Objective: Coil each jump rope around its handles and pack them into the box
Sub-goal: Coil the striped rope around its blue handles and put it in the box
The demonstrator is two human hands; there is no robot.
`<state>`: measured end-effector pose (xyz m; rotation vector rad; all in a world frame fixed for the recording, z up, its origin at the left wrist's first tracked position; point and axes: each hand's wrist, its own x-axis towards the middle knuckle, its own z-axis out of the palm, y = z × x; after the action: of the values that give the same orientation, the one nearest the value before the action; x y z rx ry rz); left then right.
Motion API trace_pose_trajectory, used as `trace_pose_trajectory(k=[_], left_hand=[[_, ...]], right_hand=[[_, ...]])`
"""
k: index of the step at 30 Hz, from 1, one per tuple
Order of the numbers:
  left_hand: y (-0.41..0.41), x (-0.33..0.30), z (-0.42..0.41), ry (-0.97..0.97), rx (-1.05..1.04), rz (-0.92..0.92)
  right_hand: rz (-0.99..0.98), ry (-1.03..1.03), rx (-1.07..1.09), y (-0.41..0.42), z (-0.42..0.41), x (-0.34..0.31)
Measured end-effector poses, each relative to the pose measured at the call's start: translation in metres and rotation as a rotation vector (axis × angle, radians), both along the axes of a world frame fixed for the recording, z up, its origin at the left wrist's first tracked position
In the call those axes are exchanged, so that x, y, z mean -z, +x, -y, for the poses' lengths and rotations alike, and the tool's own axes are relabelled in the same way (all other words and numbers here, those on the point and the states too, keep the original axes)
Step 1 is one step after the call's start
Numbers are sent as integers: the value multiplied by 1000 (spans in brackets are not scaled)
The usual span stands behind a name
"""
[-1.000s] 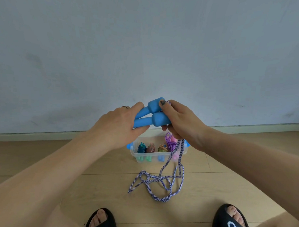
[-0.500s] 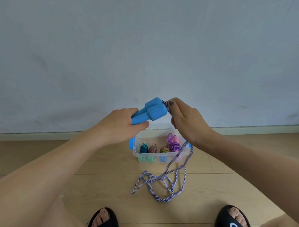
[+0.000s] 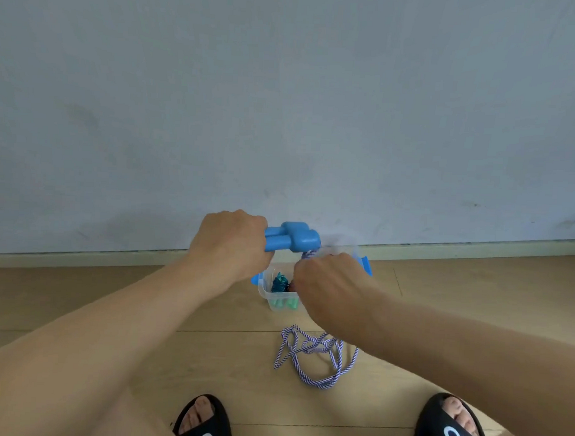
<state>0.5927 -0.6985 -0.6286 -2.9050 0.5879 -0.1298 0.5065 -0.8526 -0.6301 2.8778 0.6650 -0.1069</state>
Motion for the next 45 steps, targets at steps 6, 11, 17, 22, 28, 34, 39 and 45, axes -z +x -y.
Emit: trace_pose_trajectory(k=[6,11,17,22,28,34,39,45], left_hand=[[-16,16,9,138,164,76],[-20,17,9,172,203,103],[-36,11,14,217,287,88],[-59,1,21,189,419,43],[-63,-13,14,25,463,101],[-64,-28,6,-159,536,156],[-54,-26,5,-162,412,198],[-16,-16,-7,-79,85,185]], right_hand=[[-207,357,113,22,19,-14],[-420,652,170,31,31,-23],[-459,801,165,40,41,-35],[-358,837,163,46,43,-28],[-258,923,216,53,44,-17],[-405,1181,435,48,38,-3],[-587,1368,566,29,34,4],[-398,1265,632,-3,-2,27]])
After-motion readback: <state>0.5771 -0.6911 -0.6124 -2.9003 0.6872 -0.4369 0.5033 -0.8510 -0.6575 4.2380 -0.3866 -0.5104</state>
